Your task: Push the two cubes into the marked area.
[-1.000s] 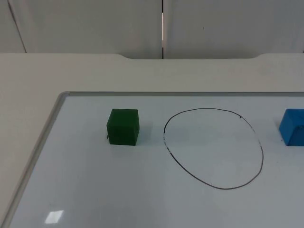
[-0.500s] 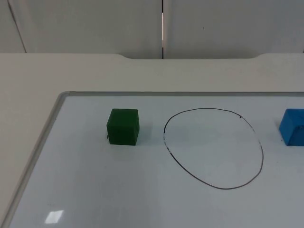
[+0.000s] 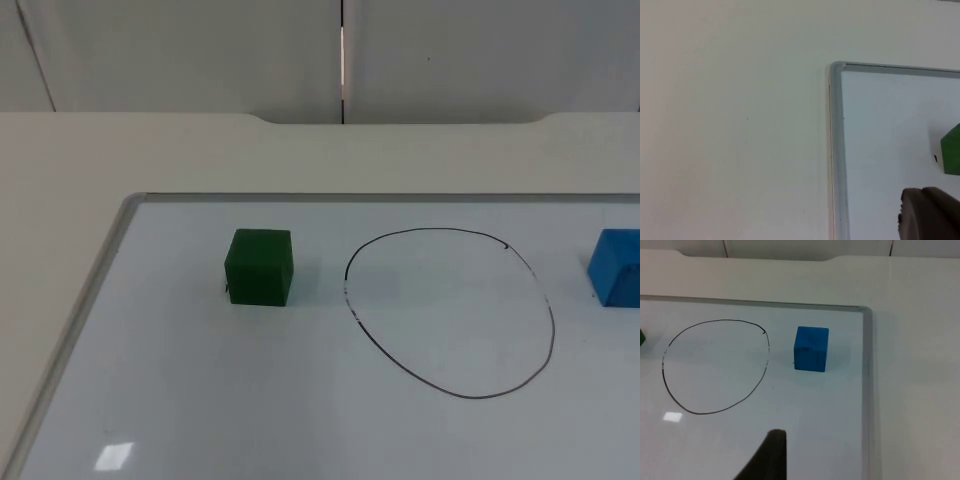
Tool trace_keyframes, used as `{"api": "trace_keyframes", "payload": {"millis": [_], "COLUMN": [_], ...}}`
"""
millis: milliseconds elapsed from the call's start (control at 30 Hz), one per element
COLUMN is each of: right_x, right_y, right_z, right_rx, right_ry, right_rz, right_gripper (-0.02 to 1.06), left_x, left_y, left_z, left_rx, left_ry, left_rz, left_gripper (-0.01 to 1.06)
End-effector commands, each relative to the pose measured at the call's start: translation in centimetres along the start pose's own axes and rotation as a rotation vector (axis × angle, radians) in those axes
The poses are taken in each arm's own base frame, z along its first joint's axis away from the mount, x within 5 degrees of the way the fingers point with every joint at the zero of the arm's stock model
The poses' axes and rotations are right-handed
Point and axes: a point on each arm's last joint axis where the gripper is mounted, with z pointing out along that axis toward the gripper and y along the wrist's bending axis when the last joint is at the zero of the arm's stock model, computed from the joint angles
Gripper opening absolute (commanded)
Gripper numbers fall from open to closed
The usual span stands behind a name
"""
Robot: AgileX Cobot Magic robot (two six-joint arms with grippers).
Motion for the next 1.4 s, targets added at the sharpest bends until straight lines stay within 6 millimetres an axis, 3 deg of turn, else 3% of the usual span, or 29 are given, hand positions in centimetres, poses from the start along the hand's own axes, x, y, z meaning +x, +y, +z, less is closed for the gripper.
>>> {"api": "trace_keyframes", "payload": {"millis": [0, 767, 1133, 1367], "right_x": [0.0, 0.0, 0.0, 0.0], "right_y": [0.0, 0.0, 0.0, 0.0], "right_z": [0.0, 0.0, 0.0, 0.0], "right_rx": [0.009, 0.009, 0.009, 0.009], "right_ry": [-0.006, -0.006, -0.006, -0.006], "right_rz": [-0.006, -0.006, -0.006, -0.006], "right_gripper": [1.05, 1.05, 1.05, 1.05], "left_x": [-0.4, -0.6, -0.4, -2.0], "left_y": [0.0, 0.1, 0.0, 0.2], "left_z": [0.0, 1.0, 4.6, 6.7], "left_rx": [0.000, 0.007, 0.064, 0.064], "left_ry": [-0.019, -0.016, 0.102, 0.142], "left_rz": [-0.008, -0.042, -0.048, -0.057], "left_gripper": [0.00, 0.00, 0.00, 0.00]}}
